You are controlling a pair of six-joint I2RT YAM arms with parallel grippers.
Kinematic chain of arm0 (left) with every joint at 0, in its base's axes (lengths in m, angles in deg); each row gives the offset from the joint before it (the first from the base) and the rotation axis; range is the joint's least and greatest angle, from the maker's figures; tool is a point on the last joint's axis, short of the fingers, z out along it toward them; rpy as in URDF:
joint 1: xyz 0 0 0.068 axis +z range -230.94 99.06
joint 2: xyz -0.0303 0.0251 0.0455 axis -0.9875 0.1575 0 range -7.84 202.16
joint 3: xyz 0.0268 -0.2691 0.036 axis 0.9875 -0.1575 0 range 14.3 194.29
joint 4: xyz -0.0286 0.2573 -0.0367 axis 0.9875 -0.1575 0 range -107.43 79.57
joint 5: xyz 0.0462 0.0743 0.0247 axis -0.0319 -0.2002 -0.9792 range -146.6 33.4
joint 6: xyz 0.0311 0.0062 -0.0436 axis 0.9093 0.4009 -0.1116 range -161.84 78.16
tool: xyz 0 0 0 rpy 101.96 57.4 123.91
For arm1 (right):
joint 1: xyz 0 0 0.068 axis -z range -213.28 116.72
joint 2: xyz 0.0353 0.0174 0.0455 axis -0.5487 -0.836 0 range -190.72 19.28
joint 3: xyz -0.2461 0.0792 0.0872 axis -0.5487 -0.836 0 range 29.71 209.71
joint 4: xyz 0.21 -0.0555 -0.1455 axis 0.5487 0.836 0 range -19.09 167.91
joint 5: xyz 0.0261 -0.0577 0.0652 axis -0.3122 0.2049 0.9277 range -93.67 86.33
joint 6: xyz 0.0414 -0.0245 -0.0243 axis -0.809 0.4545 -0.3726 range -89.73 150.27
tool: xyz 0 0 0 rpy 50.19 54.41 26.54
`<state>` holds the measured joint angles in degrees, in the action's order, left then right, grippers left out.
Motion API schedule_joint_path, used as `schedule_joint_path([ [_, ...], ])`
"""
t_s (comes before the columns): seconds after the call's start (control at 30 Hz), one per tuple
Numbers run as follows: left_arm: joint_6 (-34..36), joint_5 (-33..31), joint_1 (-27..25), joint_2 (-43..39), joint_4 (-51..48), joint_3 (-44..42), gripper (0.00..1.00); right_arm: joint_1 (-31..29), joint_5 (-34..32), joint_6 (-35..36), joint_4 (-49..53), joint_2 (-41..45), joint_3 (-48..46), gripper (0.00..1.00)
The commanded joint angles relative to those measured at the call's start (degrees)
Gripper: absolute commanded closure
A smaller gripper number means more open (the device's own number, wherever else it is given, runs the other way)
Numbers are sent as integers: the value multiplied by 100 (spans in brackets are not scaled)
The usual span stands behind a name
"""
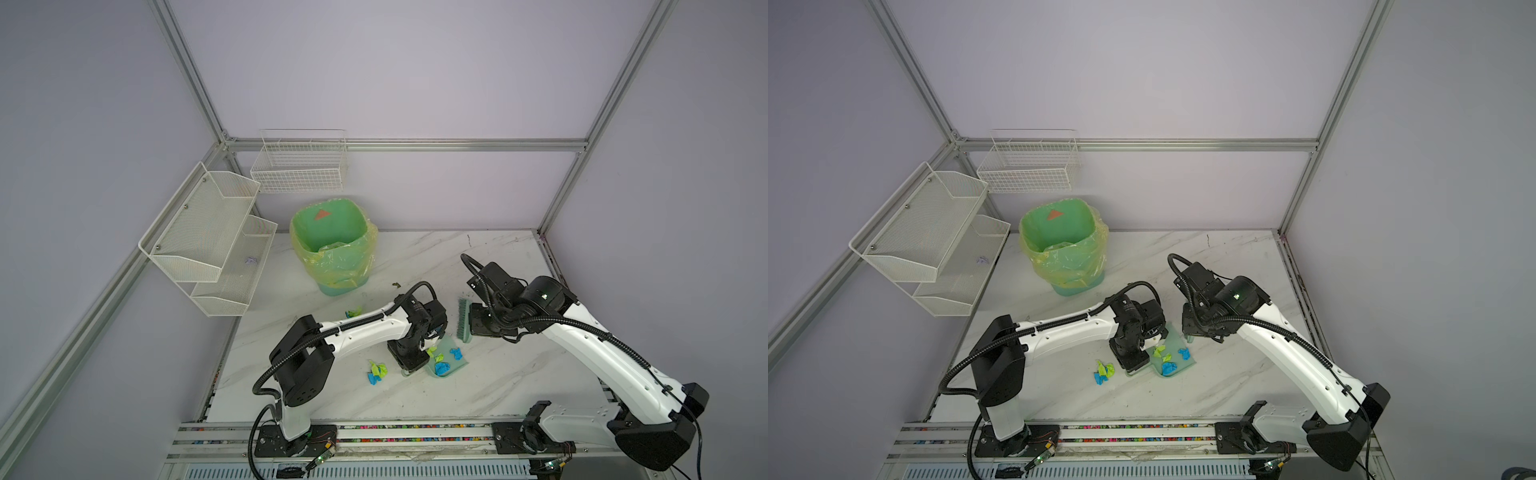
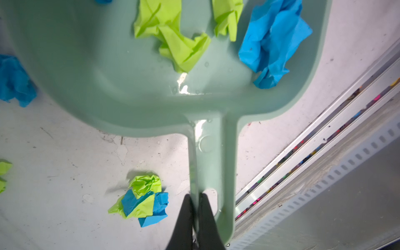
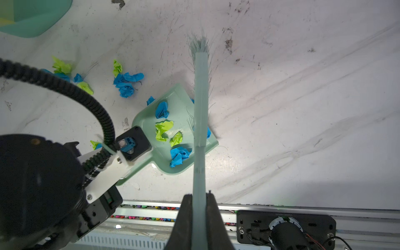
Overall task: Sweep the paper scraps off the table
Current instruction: 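Sweep scraps into the dustpan with the right gripper's brush toward the left gripper, then raise the dustpan toward the bin with the left while the right lifts the brush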
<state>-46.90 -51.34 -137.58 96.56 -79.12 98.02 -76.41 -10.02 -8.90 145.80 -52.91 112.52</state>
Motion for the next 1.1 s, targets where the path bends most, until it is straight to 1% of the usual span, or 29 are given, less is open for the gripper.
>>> schedule_joint_path([
  [0.0,-189,-81,30,-322,204,-52,100,15,-466,-159,196,119,209,100],
  [0.27,-267,-231,31,-559,446,-185,100,75,-1070,-131,242,161,301,100],
  [0.33,-315,-266,45,-710,596,-292,100,141,-1162,146,277,193,223,100],
  [0.43,-401,-211,95,-756,725,-434,100,604,-1126,523,259,254,-24,100],
  [0.53,-445,-248,110,-729,801,-460,100,657,-1056,599,226,205,-128,100],
  [0.63,-489,-214,148,-737,932,-434,100,657,-654,683,-35,226,-290,100],
  [0.67,-515,-199,166,-735,937,-406,100,653,-629,773,-135,235,-352,100],
  [0.8,-567,-114,226,-669,997,-286,100,657,70,850,-614,306,-602,100],
  [0.97,-560,-52,309,-571,1018,-205,100,653,770,938,-1107,457,-562,100],
  [1.07,-545,-18,346,-526,1024,-172,100,644,1336,1035,-1449,557,-457,100],
])
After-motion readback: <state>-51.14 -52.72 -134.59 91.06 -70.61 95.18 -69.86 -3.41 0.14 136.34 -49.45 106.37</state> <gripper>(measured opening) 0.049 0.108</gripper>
